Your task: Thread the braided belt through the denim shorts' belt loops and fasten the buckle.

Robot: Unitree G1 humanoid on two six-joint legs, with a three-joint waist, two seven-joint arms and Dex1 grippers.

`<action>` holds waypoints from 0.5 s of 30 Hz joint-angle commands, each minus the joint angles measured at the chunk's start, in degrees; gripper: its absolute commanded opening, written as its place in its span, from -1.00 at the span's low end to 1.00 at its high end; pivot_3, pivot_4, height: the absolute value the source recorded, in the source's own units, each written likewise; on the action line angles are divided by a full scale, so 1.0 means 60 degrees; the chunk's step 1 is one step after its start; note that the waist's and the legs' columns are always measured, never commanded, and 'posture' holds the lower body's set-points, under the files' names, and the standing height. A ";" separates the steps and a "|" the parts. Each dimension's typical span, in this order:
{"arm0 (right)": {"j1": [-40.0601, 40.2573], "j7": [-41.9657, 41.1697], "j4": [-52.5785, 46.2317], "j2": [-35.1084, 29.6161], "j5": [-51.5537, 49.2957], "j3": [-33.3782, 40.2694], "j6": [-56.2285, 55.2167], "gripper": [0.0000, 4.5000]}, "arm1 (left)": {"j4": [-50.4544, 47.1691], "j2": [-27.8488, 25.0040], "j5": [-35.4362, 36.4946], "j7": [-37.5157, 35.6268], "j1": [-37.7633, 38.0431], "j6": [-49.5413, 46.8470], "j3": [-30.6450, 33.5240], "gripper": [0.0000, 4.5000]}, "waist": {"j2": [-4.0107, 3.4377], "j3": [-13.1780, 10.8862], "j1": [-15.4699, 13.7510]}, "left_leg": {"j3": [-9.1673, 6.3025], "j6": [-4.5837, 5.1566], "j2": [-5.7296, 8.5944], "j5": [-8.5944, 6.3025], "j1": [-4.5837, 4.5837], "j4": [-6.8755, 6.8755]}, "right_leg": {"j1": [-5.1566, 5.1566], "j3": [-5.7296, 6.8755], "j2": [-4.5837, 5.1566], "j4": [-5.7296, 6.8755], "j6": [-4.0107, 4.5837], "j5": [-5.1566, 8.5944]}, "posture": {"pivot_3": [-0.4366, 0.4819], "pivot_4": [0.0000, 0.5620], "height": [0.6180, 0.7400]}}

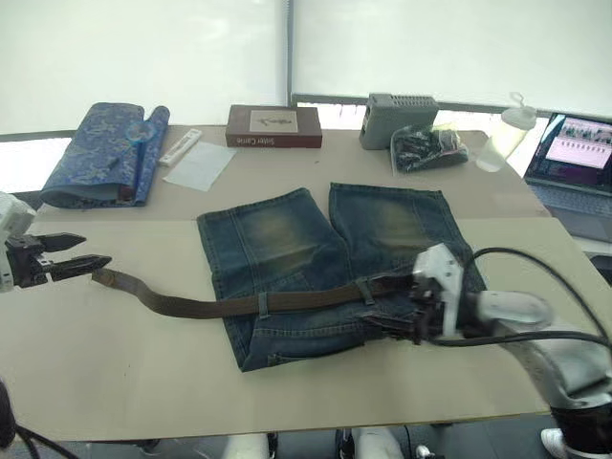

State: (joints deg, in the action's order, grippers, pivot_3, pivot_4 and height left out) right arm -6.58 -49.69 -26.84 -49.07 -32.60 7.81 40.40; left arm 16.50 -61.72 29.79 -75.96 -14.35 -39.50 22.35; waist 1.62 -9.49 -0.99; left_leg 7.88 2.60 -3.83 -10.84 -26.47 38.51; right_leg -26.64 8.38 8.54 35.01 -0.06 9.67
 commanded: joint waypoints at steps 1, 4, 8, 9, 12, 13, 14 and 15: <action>-0.0013 0.0360 0.0300 -0.0595 0.0394 0.1140 -0.0008 1.00 | -0.5279 0.1273 0.2966 0.2439 0.1317 -0.3984 0.1297 0.97 | -0.0014 -0.0012 0.0043 | 0.0003 0.0006 0.0005 -0.0004 0.0003 0.0001 | 0.0045 -0.0005 0.0003 -0.0006 -0.0004 -0.0002 | -0.05 -0.47 0.49; -0.0071 0.1057 0.0700 -0.1259 0.1370 0.1085 0.0249 1.00 | -0.7318 0.2464 0.2873 0.4708 0.1765 -0.5078 0.0637 0.97 | -0.0028 -0.0013 0.0033 | -0.0030 0.0004 0.0000 -0.0006 0.0026 0.0043 | 0.0066 0.0019 -0.0020 0.0002 -0.0013 -0.0007 | -0.05 -0.47 0.49; -0.0889 0.1273 0.1450 -0.1665 0.1516 0.0555 0.1403 1.00 | -0.7470 0.4178 0.3161 0.6264 0.1097 -0.5740 -0.0439 0.97 | -0.0072 -0.0004 -0.0006 | -0.0017 -0.0003 0.0016 0.0000 0.0055 0.0042 | 0.0089 0.0017 -0.0018 0.0025 -0.0013 -0.0007 | -0.05 -0.47 0.49; -0.1235 0.1488 0.1641 -0.1641 0.1686 0.0283 0.1740 1.00 | -0.7512 0.4433 0.3107 0.6585 0.0946 -0.5867 -0.0693 0.97 | -0.0070 -0.0005 0.0002 | -0.0014 -0.0002 0.0019 0.0001 0.0054 0.0047 | 0.0103 0.0013 -0.0018 0.0030 -0.0015 -0.0008 | -0.05 -0.47 0.49; -0.2394 0.1911 0.2137 -0.1435 0.2186 -0.0739 0.2493 1.00 | -0.7535 0.5007 0.2642 0.7430 0.0443 -0.5763 -0.1583 0.97 | -0.0055 -0.0010 0.0030 | -0.0013 0.0000 0.0026 0.0003 0.0037 0.0056 | 0.0093 0.0010 -0.0022 0.0044 -0.0024 -0.0014 | -0.05 -0.47 0.49; -0.2733 0.2016 0.2241 -0.1272 0.2232 -0.0970 0.2723 1.00 | -0.7411 0.5099 0.2457 0.7643 0.0281 -0.5625 -0.1816 0.97 | -0.0055 -0.0010 0.0032 | -0.0011 0.0001 0.0028 0.0003 0.0034 0.0054 | 0.0088 0.0008 -0.0023 0.0044 -0.0027 -0.0016 | -0.05 -0.47 0.49; -0.3020 0.2105 0.2298 -0.1193 0.2428 -0.1338 0.2819 1.00 | -0.7167 0.5180 0.2189 0.7825 0.0059 -0.5412 -0.2077 0.97 | -0.0055 -0.0010 0.0033 | -0.0011 0.0002 0.0030 0.0004 0.0032 0.0054 | 0.0087 0.0008 -0.0023 0.0047 -0.0032 -0.0019 | -0.05 -0.47 0.49; -0.3254 0.2147 0.2326 -0.1131 0.2605 -0.1670 0.2881 1.00 | -0.6915 0.5309 0.2062 0.8028 -0.0175 -0.5423 -0.2191 0.97 | -0.0056 -0.0010 0.0032 | -0.0012 0.0001 0.0030 0.0006 0.0031 0.0055 | 0.0087 0.0009 -0.0026 0.0049 -0.0045 -0.0027 | -0.05 -0.47 0.49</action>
State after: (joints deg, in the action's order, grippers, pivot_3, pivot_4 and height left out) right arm -24.51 -37.61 -12.44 -55.72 -18.67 -0.86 56.64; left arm -25.96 -30.45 43.60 -29.68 -14.25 -73.21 10.02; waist 1.28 -9.55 -0.79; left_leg 7.81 2.60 -3.62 -10.79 -26.28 38.84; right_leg -26.14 8.43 8.39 35.33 -0.37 9.49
